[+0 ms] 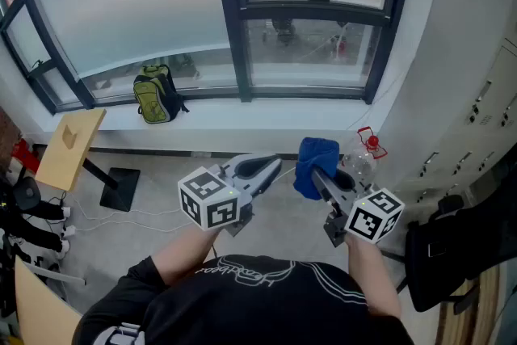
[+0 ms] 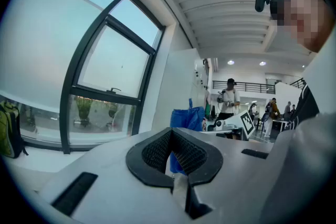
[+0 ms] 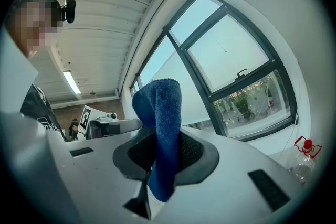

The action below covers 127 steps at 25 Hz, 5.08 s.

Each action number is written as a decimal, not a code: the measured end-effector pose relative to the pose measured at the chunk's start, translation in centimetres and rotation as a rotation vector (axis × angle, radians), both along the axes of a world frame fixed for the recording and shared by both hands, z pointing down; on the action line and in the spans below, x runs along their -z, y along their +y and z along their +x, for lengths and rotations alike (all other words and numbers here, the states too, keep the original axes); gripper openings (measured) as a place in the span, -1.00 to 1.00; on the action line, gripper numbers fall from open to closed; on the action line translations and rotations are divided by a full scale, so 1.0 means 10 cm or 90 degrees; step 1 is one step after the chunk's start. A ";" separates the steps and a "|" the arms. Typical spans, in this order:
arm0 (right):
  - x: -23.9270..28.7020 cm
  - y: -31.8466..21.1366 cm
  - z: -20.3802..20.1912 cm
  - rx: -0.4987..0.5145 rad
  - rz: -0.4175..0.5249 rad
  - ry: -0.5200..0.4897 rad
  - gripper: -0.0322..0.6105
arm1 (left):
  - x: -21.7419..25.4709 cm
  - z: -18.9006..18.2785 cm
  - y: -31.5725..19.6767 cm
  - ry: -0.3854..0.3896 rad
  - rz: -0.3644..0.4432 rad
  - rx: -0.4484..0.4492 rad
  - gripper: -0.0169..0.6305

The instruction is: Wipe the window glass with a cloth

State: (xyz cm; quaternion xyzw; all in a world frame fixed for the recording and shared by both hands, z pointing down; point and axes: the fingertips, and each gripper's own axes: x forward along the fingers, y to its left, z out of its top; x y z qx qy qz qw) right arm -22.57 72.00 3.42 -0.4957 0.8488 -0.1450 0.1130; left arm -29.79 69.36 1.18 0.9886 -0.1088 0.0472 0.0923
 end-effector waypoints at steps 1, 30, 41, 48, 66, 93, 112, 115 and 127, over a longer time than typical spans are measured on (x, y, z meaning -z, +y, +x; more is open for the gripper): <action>-0.01 0.00 0.00 0.001 0.000 0.000 -0.69 | 0.00 0.00 0.00 -0.001 0.000 0.001 -0.93; -0.33 -1.35 0.38 0.011 0.011 0.046 -0.69 | -0.33 0.36 -1.42 0.035 -0.008 0.037 -0.93; -0.67 -4.13 0.88 -0.002 -0.042 0.020 -0.69 | -0.68 0.75 -4.23 0.003 -0.077 0.105 -0.93; -0.84 -5.95 1.25 -0.015 -0.036 0.060 -0.69 | -0.70 1.00 -6.09 0.026 -0.061 0.158 -0.93; -1.40 -8.09 1.09 0.008 -0.004 0.104 -0.69 | -1.50 0.75 -7.66 0.034 -0.157 0.305 -0.93; -1.71 -10.04 0.72 -0.025 0.095 0.182 -0.69 | -2.33 0.34 -8.16 0.023 -0.256 0.431 -0.93; -1.82 -10.07 1.10 -0.109 0.106 0.210 -0.69 | -2.35 0.35 -8.10 -0.002 -0.250 0.426 -0.93; -1.84 -10.05 1.19 -0.127 0.106 0.221 -0.69 | -2.39 0.35 -8.08 -0.002 -0.252 0.416 -0.93; -1.75 -9.82 1.87 -0.224 0.102 0.282 -0.69 | -2.33 0.56 -7.97 0.022 -0.257 0.365 -0.93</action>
